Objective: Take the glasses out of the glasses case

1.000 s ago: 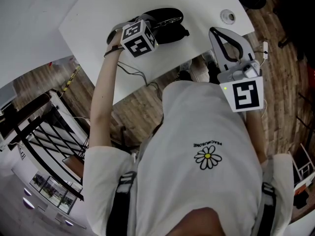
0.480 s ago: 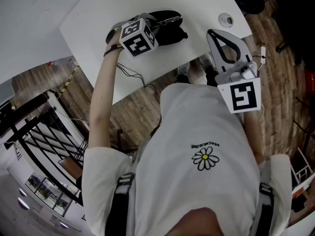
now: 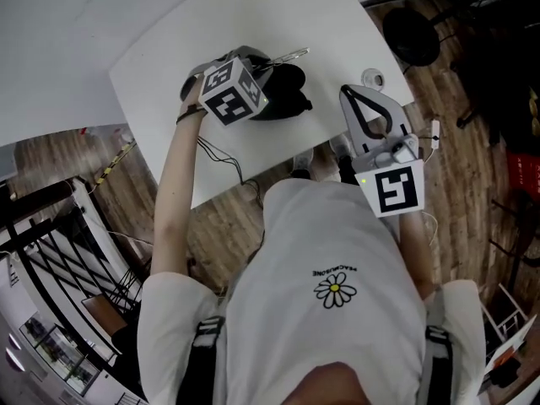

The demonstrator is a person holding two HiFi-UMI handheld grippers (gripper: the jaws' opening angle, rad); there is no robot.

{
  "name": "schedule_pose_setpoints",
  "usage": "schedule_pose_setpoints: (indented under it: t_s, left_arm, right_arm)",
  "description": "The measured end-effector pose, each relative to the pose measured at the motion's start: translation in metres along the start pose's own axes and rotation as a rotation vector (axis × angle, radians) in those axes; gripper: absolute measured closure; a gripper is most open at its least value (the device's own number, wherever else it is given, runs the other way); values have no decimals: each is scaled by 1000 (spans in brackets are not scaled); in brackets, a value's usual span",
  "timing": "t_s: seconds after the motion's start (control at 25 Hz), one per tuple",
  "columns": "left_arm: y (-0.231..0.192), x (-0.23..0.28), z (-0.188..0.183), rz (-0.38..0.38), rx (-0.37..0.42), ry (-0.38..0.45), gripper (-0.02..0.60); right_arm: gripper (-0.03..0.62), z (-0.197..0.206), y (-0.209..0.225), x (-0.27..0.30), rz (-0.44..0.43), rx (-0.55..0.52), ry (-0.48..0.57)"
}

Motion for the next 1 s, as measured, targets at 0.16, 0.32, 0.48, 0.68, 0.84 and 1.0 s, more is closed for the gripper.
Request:
schedule_pose_setpoints:
  t_s: [0.16,0.32,0.48,0.68,0.84,1.0]
  left_arm:
    - [-23,-16,-17,-71,-36,55,542]
    - [-51,-37,-31,-162,-86,121,543]
    - [-79,-64,-44,-278,-153,204,543]
    - [-100,-109,-59,-445,-233,308,543]
    - [-116,-149,-68,-584,-329,419,543]
    - [-120,-188,-76,-736,-399,524,543]
  right_arm:
    - [585,-7,9,8,8,-22,26]
    - [585,-20,22,22,17,-44,67]
    - [585,-38,38,35,26,-83,119]
    - [585,-57,52,43,49,-120,168]
    - [585,-69,58,53,56,-156,194]
    - [585,-82,56,61,55,-173,212]
Point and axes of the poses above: the fingertips, and each gripper's own axes: x forward along the fingers, y to its right, z out of its underside, the point moved 4 cm from there along -x, backward along the fingers, and after that the axes turned 2 degrees about -z, right-handed, at the moved point
